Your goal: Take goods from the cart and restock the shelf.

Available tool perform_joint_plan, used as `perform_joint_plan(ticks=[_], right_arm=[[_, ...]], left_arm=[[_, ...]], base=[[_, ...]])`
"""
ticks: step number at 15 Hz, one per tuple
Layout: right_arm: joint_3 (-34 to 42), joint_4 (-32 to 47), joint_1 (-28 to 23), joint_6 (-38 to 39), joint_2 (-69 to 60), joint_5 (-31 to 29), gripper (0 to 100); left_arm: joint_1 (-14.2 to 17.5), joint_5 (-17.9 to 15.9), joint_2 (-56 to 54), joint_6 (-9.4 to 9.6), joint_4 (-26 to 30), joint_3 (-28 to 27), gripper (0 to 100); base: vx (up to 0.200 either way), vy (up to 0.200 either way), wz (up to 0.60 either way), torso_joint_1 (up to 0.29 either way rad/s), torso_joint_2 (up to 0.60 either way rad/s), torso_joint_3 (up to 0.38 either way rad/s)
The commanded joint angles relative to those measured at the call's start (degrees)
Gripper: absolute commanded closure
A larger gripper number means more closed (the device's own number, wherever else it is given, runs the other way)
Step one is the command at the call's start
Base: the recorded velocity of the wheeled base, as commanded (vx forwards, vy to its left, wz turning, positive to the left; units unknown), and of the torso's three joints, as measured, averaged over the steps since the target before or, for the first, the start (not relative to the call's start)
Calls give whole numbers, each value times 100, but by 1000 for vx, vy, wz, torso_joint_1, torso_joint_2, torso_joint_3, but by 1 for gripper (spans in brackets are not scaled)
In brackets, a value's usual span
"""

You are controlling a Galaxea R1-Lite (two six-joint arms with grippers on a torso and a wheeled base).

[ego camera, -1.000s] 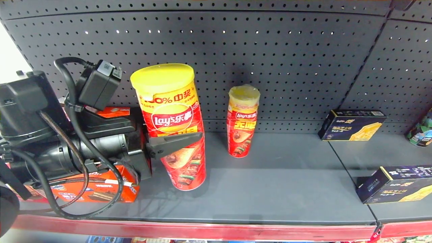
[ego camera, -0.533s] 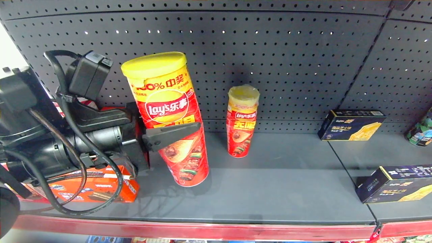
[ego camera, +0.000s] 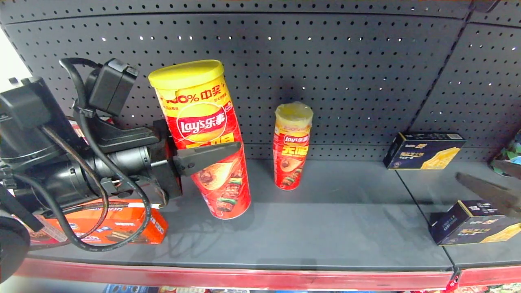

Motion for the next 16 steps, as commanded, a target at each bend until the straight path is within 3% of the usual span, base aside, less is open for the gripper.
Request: perform_joint_plan(ticks=[1,3,6,7,10,12,16], right_arm=[[-961,-1547,75,-340,2666,588,0],[-1735,-1538,163,-771,3342,1555,0],[-2130,-1407,620,-788,3650,2451,0],[-2183,-1530,629,-815,3817,3216,0],[-2605,-1811,682,-955,4362,3699,0],[-2886,-1890,682,-955,4626,4446,0],[-3334,-1890,778,-955,5127,4499,0]], left_arm=[[50,-7,46,-4,-2,6,100],[59,-7,55,-4,-11,6,100],[50,-7,81,-4,-11,-29,100],[50,-7,134,-4,-20,-38,100],[50,-15,178,-4,-28,-56,100],[59,-7,186,-4,-28,-64,100],[86,-15,178,-4,-28,-64,100]], base=[[0,0,0,0,0,0],[0,0,0,0,0,0],[0,0,0,0,0,0],[0,0,0,0,0,0],[0,0,0,0,0,0],[0,0,0,0,0,0],[0,0,0,0,0,0]])
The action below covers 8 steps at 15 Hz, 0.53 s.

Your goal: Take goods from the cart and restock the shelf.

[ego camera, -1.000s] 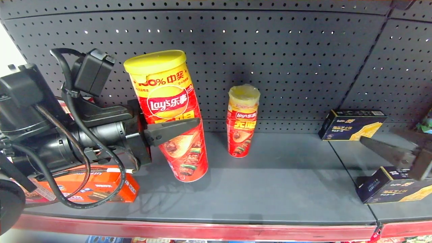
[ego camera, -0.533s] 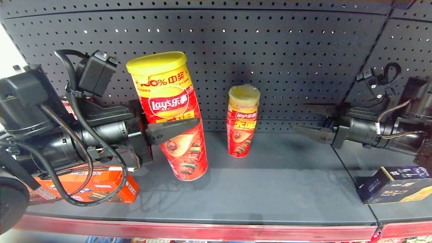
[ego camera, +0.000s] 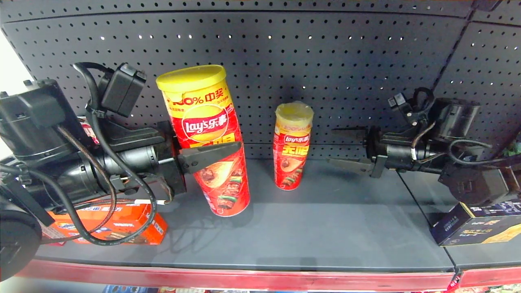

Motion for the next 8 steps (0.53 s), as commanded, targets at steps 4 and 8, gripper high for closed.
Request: perform_joint_plan(ticks=[4,8], right_arm=[[-601,0,88,9,803,-4,0],[-1067,26,352,18,1216,-4,0]], left_arm=[[0,2,-10,-1,-3,1,100],[0,2,-10,-1,-3,28,100]], base=[[0,0,0,0,0,0],[0,0,0,0,0,0]])
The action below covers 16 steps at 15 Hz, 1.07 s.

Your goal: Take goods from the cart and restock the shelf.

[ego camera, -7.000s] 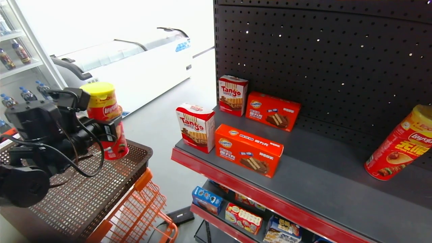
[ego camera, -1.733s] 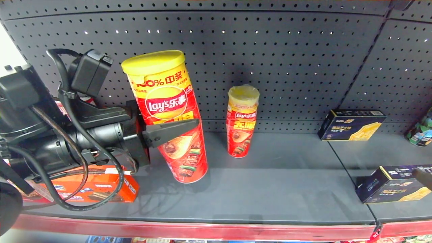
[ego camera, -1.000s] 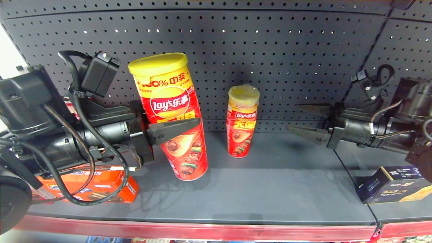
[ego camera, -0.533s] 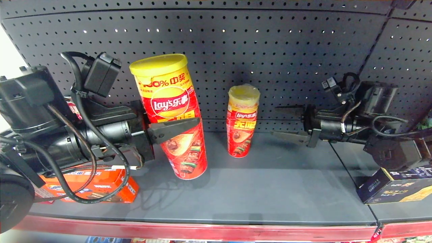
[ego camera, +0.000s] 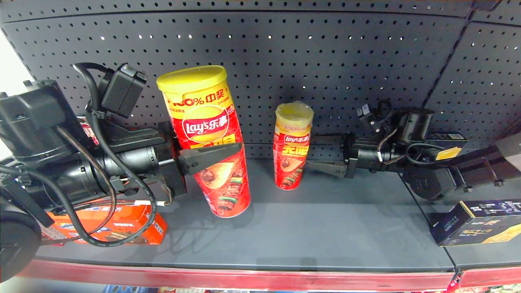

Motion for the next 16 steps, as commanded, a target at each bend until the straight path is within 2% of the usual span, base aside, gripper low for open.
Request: perform_joint_plan(ticks=[1,5,14,15,16], right_arm=[[-219,18,120,1,286,2,0],[-720,44,375,18,673,-77,0],[-966,-26,507,27,919,-385,0],[-966,-26,507,27,919,-385,100],[-966,-18,533,36,910,-394,100]], left_arm=[[7,2,-7,-1,0,6,100],[7,2,-7,-1,0,23,100],[15,28,-7,-10,-79,85,100],[15,28,-7,-10,-79,85,100],[24,28,-15,-10,-79,129,100]], base=[[0,0,0,0,0,0],[0,0,0,0,0,0],[0,0,0,0,0,0],[0,0,0,0,0,0],[0,0,0,0,0,0]])
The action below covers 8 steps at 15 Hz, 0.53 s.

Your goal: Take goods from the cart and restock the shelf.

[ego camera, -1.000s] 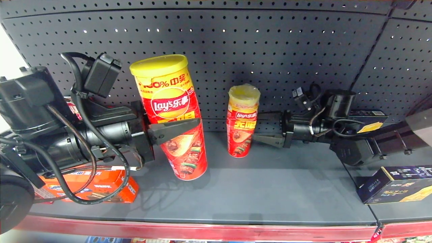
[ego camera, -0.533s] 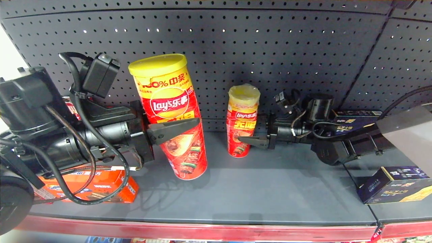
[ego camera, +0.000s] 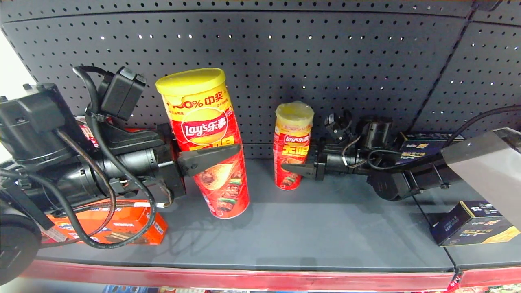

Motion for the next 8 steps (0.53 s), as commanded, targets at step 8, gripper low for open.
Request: perform_joint_plan(ticks=[8], right_arm=[[383,-33,167,-2,-496,-244,100]], left_arm=[[192,-1,-37,-1,-7,64,100]], base=[[0,0,0,0,0,0]])
